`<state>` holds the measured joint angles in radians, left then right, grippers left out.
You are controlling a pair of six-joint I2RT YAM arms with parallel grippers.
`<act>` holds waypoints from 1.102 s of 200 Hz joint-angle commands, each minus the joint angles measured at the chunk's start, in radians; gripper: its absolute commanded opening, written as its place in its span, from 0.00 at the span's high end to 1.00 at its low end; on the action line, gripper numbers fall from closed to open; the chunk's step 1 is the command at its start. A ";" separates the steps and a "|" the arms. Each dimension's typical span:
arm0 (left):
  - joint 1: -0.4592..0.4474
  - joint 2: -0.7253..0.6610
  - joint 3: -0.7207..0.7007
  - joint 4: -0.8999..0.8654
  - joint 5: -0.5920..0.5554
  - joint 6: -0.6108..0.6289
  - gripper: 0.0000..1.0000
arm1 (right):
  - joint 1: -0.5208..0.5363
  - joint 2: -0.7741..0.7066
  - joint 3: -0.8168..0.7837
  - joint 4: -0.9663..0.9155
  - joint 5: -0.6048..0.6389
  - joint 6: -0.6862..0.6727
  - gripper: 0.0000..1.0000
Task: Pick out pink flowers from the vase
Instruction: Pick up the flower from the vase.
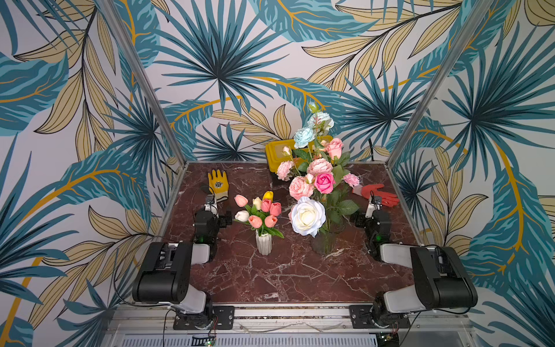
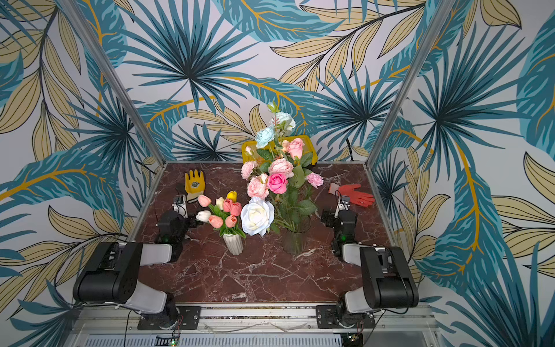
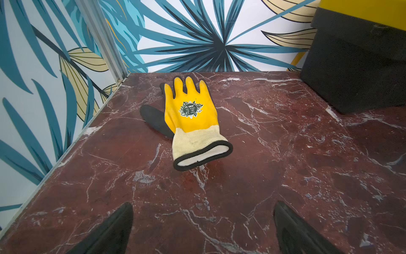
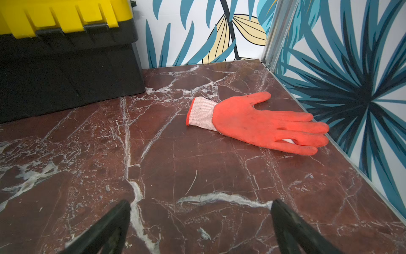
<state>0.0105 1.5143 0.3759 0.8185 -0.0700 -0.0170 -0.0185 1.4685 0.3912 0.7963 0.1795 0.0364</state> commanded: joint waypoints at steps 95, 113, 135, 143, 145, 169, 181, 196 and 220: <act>0.008 0.005 0.036 0.002 0.032 -0.006 0.00 | 0.005 0.012 0.011 0.020 0.012 -0.008 0.01; 0.007 0.004 0.037 0.002 0.029 -0.006 0.00 | 0.005 0.012 0.011 0.020 0.011 -0.008 0.01; 0.005 0.004 0.036 0.002 0.027 -0.005 0.01 | 0.005 0.012 0.011 0.020 0.011 -0.008 0.01; 0.005 0.004 0.037 0.002 0.025 -0.004 0.01 | 0.005 0.012 0.011 0.020 0.012 -0.008 0.01; 0.005 0.004 0.037 0.001 0.025 -0.004 0.00 | 0.005 0.012 0.011 0.020 0.011 -0.008 0.00; 0.004 0.004 0.037 0.001 0.025 -0.004 0.01 | 0.005 0.012 0.011 0.020 0.011 -0.007 0.01; 0.005 0.004 0.036 0.001 0.026 -0.004 0.00 | 0.005 0.012 0.011 0.020 0.011 -0.008 0.01; 0.004 0.005 0.036 0.002 0.023 -0.004 0.01 | 0.005 0.012 0.011 0.020 0.011 -0.008 0.01; 0.004 0.004 0.035 0.001 0.023 -0.004 0.00 | 0.005 0.013 0.011 0.020 0.011 -0.007 0.01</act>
<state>0.0128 1.5143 0.3759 0.8185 -0.0444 -0.0181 -0.0185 1.4685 0.3916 0.7959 0.1795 0.0364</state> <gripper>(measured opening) 0.995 0.994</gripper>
